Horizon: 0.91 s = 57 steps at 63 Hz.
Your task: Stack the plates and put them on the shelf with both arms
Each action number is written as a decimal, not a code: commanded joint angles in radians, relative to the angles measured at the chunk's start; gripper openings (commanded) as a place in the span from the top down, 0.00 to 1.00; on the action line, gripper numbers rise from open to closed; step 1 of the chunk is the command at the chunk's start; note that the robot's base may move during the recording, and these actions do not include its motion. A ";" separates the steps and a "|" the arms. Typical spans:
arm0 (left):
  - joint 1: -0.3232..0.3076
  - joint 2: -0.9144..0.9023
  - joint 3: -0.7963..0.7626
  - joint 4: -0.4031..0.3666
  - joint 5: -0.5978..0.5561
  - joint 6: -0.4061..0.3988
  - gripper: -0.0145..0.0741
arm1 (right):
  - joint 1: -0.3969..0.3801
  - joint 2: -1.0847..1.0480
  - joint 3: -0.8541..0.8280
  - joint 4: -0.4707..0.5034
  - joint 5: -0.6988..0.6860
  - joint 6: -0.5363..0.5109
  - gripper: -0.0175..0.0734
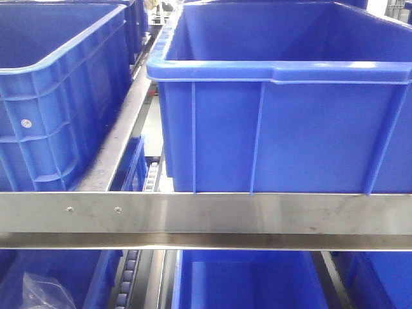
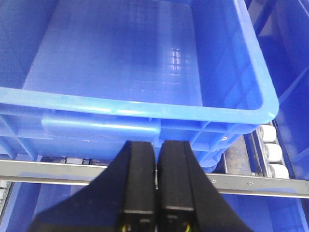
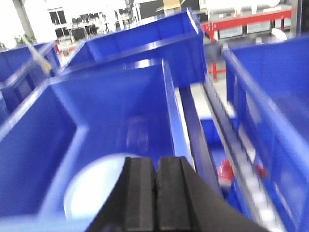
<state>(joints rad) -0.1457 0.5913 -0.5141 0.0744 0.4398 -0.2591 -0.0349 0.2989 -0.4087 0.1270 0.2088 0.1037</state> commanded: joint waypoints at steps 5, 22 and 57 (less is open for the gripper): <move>0.000 -0.001 -0.027 -0.002 -0.081 -0.007 0.73 | -0.006 -0.101 0.126 -0.001 -0.087 -0.005 0.75; 0.000 -0.001 -0.027 -0.002 -0.081 -0.007 0.73 | -0.008 -0.333 0.372 -0.001 -0.176 -0.005 0.75; 0.000 -0.001 -0.027 -0.002 -0.080 -0.007 0.73 | -0.008 -0.331 0.421 -0.001 -0.219 -0.005 0.75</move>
<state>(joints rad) -0.1457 0.5896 -0.5141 0.0744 0.4398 -0.2591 -0.0349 -0.0107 0.0278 0.1270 0.0854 0.1037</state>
